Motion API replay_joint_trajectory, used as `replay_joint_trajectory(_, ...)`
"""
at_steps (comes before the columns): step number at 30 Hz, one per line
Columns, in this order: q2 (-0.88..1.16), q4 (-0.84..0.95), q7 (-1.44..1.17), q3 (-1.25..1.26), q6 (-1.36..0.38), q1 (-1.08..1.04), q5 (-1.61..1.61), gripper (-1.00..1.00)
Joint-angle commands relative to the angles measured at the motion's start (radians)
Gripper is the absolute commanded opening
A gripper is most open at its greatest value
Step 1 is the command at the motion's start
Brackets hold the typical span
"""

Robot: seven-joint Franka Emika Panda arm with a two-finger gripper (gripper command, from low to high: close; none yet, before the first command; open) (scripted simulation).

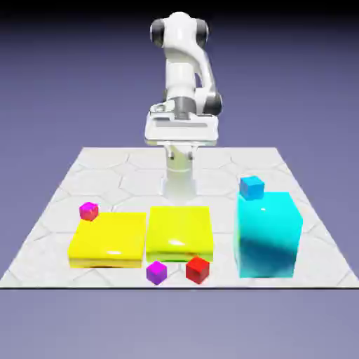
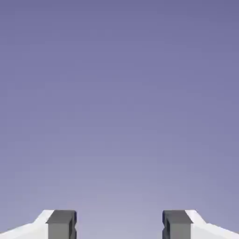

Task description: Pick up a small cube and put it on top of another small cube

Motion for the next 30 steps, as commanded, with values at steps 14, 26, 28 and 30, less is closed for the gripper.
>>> replay_joint_trajectory(14,-0.065,0.23,-0.496,-0.506,-0.267,0.507,-0.01,0.0)
replay_joint_trajectory(26,-0.122,0.426,-0.922,-0.94,-0.495,0.942,-0.019,0.0)
replay_joint_trajectory(28,-0.131,0.459,-0.993,-1.012,-0.533,1.015,-0.021,0.0)
replay_joint_trajectory(30,-0.14,0.492,-1.064,-1.084,-0.571,1.087,-0.022,0.0)
